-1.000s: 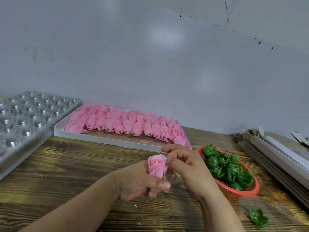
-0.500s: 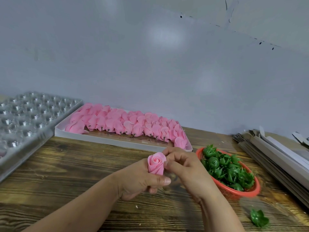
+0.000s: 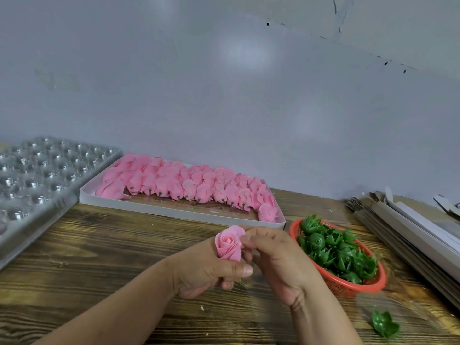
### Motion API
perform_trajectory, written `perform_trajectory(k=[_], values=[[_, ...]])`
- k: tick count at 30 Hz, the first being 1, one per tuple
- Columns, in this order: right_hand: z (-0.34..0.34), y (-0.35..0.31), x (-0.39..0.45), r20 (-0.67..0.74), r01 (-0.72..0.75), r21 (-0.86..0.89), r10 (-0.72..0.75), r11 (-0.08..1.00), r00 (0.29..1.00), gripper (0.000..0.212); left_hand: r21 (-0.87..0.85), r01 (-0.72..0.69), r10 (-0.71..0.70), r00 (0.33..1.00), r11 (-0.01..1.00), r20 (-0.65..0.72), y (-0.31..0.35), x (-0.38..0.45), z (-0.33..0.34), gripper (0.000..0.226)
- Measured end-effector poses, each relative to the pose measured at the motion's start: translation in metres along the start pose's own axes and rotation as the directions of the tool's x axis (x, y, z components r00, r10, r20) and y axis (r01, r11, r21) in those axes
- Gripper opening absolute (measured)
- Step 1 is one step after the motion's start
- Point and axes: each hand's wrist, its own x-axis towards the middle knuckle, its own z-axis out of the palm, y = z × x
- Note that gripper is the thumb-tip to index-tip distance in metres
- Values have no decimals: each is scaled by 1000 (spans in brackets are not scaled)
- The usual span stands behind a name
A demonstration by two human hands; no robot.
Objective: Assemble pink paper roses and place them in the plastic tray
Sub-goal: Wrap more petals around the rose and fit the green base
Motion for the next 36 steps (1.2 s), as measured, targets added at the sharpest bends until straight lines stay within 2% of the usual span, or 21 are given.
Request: perform_trajectory(k=[4,7,11,18,29,33,36], values=[[-3,-6,-3,21,118,-168,-116,979,993,24,-34,8,-7,999,999,38,-1,0,1,25],[-6,-6,-4,37,175,-280,-171,944,985,13,-125,35,-27,998,991,64,-1,1,-1,34],[-8,-2,-5,97,253,-285,-234,925,967,13,-174,56,-34,991,983,127,-1,0,-2,24],[-7,-3,-5,96,330,-420,-320,846,943,10,-266,68,-38,993,962,115,0,0,-7,28],[-5,-2,-4,133,345,-414,-318,843,939,15,-279,72,-49,995,957,90,-2,0,-7,33],[-3,-1,-3,102,327,-465,-317,823,943,17,-214,56,-48,998,975,42,-2,1,-7,34],[-1,-1,-3,89,296,-438,-287,849,954,12,-173,54,-49,998,983,34,-1,2,-7,34]])
